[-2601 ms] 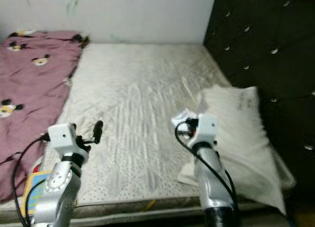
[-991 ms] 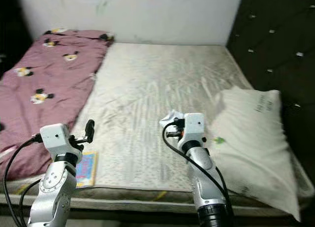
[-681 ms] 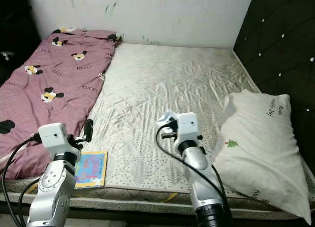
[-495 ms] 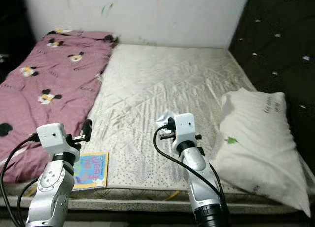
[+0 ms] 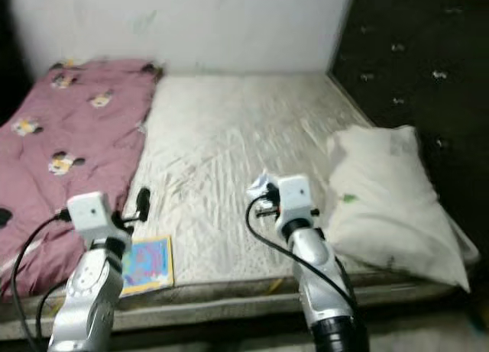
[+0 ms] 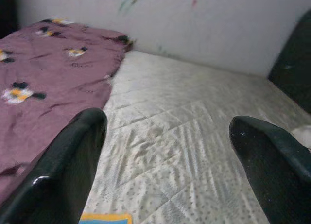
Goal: Clean up the room
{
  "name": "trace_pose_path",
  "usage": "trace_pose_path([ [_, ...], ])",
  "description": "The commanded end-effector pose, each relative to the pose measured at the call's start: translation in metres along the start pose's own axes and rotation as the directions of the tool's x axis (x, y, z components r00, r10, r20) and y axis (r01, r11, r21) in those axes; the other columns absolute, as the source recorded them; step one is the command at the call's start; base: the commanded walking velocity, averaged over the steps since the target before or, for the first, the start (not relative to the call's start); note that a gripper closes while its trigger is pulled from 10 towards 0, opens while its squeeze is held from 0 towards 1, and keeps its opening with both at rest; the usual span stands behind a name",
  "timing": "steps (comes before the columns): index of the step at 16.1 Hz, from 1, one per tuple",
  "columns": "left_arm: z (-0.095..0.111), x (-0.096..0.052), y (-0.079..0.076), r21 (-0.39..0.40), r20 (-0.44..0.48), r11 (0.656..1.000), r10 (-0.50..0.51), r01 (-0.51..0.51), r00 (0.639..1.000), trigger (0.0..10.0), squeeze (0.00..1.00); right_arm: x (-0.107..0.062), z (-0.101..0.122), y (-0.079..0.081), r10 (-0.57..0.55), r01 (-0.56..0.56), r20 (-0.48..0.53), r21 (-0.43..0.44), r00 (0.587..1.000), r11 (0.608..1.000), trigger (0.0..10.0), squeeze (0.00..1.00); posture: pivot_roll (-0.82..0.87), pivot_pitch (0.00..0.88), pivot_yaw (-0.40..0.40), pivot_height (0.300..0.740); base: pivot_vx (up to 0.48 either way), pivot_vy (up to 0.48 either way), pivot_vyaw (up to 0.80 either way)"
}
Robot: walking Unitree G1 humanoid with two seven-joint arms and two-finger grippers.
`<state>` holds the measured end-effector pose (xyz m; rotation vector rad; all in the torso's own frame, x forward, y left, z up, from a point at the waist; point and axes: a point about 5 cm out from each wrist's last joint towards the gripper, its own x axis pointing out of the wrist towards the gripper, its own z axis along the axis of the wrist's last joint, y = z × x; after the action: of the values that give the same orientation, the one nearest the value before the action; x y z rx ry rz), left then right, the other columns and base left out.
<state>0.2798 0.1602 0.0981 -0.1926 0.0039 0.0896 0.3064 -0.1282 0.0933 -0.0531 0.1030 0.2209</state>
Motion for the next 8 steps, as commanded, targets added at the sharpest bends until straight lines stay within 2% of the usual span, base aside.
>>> trace_pose_path([
  [1,-0.0005,-0.0016,0.0062,0.015,-0.001,1.000,0.018,-0.018,1.000,10.0,0.00,0.0030,0.0066,0.0084,0.035,-0.035,0.026,-0.002,0.999,0.999,10.0,0.00,-0.01,0.005,-0.012,0.740,0.000,0.394,0.80],
  [4,-0.0007,-0.0014,0.0062,0.015,-0.001,1.000,0.020,-0.020,1.000,10.0,0.00,0.0023,0.0049,0.0095,0.044,-0.044,0.022,0.015,0.999,0.999,10.0,0.00,-0.01,0.005,-0.012,0.740,0.000,0.429,0.63],
  [8,-0.0010,-0.0011,0.0062,0.014,-0.001,1.000,0.020,-0.020,1.000,10.0,0.00,0.0018,0.0023,0.0103,0.055,-0.055,0.011,0.027,0.998,0.998,10.0,0.00,-0.01,0.004,-0.014,0.740,0.000,0.480,0.00],
])
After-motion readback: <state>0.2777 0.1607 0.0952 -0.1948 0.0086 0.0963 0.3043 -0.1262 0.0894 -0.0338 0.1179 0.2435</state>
